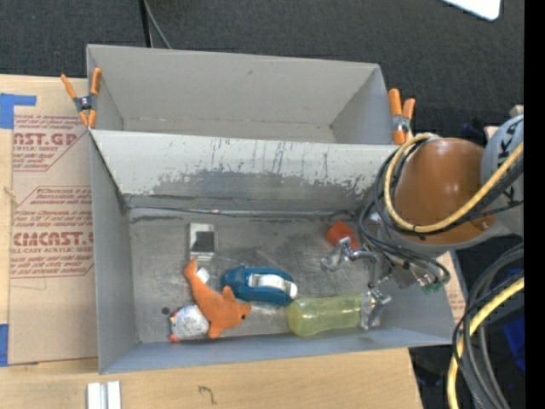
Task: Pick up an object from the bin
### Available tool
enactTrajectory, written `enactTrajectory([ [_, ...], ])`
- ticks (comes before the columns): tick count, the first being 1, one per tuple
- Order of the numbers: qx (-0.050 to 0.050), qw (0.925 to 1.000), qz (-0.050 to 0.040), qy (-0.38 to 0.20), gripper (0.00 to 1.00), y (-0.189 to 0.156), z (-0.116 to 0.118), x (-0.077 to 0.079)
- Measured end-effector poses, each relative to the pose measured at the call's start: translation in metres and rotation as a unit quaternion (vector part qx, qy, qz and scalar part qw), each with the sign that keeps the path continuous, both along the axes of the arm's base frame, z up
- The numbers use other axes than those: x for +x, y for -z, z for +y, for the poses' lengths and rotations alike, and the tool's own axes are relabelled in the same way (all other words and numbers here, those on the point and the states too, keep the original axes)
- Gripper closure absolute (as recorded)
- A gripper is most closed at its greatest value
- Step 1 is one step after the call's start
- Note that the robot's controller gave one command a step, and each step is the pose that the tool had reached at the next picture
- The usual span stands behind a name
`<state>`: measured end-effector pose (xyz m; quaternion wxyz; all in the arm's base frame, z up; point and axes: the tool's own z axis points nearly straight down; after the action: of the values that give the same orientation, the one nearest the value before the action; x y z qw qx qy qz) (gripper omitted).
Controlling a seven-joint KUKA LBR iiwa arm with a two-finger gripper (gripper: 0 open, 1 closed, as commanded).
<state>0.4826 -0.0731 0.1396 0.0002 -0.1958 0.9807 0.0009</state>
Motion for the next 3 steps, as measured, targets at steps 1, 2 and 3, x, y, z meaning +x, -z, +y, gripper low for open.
enactTrajectory([
  [1, -0.002, 0.9979, -0.0139, -0.064, 0.00, 0.063, 0.001, 0.009],
  [2, -0.003, 0.9979, -0.0160, -0.063, 1.00, 0.074, 0.001, 0.013],
  [3, -0.003, 0.9979, -0.0165, -0.062, 1.00, 0.074, 0.001, 0.012],
])
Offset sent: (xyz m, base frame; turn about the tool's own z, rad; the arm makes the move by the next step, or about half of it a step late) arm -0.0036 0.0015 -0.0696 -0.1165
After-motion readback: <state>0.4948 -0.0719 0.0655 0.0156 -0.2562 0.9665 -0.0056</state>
